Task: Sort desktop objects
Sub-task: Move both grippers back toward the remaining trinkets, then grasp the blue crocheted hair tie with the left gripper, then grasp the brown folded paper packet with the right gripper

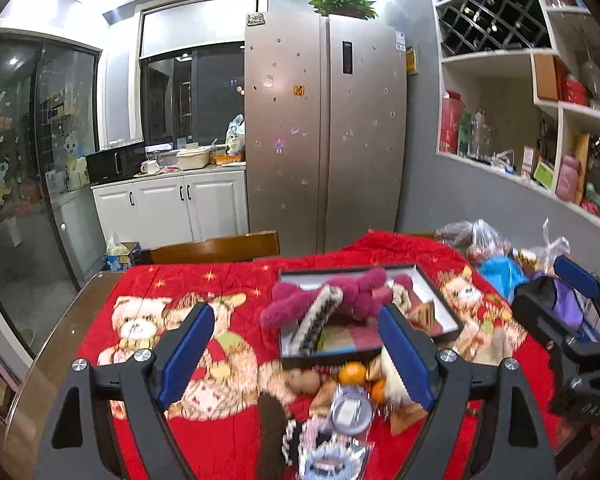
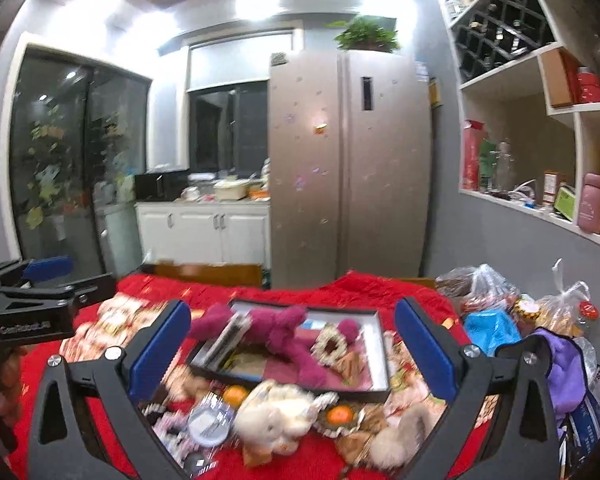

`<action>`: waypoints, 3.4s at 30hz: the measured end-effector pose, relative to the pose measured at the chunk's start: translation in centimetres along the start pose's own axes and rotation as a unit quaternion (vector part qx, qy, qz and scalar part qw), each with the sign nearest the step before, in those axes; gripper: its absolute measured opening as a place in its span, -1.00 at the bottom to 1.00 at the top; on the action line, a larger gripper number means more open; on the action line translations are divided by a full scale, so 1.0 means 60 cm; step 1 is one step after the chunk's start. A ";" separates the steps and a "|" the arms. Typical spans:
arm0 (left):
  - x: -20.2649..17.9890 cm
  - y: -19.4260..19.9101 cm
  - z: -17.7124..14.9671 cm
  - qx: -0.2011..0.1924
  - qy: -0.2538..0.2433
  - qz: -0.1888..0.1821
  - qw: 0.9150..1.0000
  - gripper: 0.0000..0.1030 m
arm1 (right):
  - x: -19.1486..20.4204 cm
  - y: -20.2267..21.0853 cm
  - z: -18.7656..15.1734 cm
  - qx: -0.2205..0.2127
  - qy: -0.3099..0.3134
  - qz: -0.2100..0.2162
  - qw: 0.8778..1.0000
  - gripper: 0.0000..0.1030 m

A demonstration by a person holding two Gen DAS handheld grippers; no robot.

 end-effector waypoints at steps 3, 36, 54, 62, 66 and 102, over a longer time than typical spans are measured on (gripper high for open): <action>-0.001 0.004 -0.039 -0.002 -0.006 0.019 1.000 0.67 | 0.025 -0.004 -0.032 0.026 0.038 -0.006 0.999 1.00; 0.025 -0.152 -0.274 0.158 -0.067 0.034 0.985 0.67 | 0.066 -0.175 -0.270 0.159 -0.038 0.137 0.977 0.71; 0.016 -0.166 -0.291 0.164 -0.099 0.046 0.980 0.68 | 0.092 -0.212 -0.283 0.208 -0.048 0.197 0.957 -0.40; 0.015 -0.143 -0.275 0.157 -0.074 0.011 0.985 0.02 | 0.095 -0.190 -0.281 0.194 -0.046 0.201 0.959 -0.71; 0.014 -0.136 -0.269 0.153 -0.072 0.006 0.985 -0.34 | 0.098 -0.179 -0.281 0.190 -0.044 0.203 0.960 -0.75; 0.064 -0.070 -0.189 0.126 0.009 -0.071 0.989 -0.86 | 0.043 -0.081 -0.215 0.090 -0.093 0.224 0.966 -0.89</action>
Point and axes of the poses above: each gripper's, at about its wrist camera, not at the fingertips, and y roughly against the way its jaws point, x to its left, z to its top, the point moved 4 cm from there along -y, roughly the way its jaws point, and after that the axes turned 15 degrees about y, right-handed, at the moved point
